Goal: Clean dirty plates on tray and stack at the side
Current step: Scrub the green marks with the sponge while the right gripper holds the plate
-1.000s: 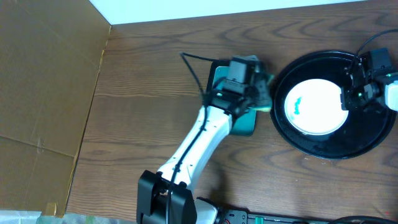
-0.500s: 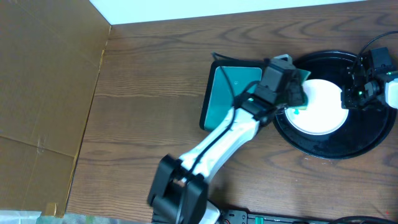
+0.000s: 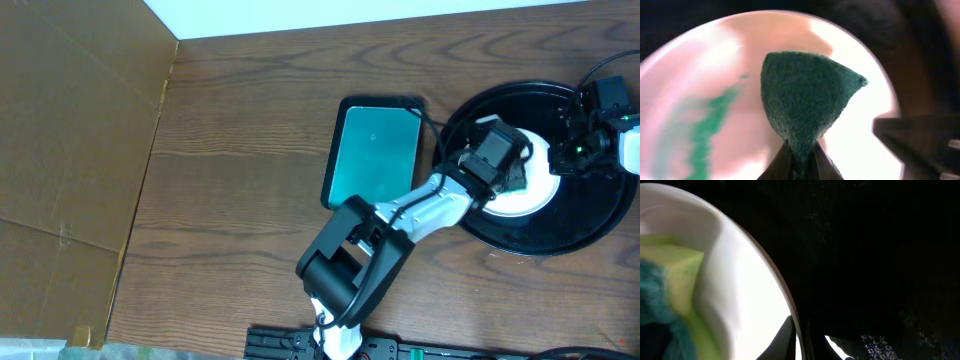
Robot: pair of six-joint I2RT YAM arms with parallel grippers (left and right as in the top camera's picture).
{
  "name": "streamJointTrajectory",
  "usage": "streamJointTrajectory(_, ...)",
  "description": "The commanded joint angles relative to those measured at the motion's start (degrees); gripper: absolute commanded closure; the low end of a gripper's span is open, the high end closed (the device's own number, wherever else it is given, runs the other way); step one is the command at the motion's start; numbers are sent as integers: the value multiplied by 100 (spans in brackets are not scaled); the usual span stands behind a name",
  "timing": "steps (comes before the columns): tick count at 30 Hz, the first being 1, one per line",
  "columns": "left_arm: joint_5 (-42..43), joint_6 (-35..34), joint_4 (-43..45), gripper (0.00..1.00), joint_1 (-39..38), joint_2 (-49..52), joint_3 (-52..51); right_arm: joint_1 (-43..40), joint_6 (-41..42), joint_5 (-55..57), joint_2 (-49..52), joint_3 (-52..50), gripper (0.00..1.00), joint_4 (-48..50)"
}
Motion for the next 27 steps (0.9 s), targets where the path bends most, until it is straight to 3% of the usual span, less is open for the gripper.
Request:
streamJointTrajectory(1,-1871,-17,-640,93,17,120,31,35,70,85,299,-44,93,-52)
streamJointTrajectory(5,-2865,645,-1189,93,195,118,33,35,70,85,299,-44,91,-52)
streamJointTrajectory(11,-2750,966,-1200,93,278,-114,190,39,70,85,299,-44,90,-61)
streamJointTrajectory(13,-2371,833,-1126,93,260,-275,278,39,70,85,299,-44,90,-63)
streamJointTrajectory(16,-1134,-44,-743,93,256,-466,295,42,72,85,299,-44,90,-66)
streamJointTrajectory(20,-173,-1095,-297,93,232,-348,295,42,72,85,299,-44,91,-63)
streamJointTrajectory(27,-136,-1182,-149,93,79,103,295,42,70,85,299,-44,91,-68)
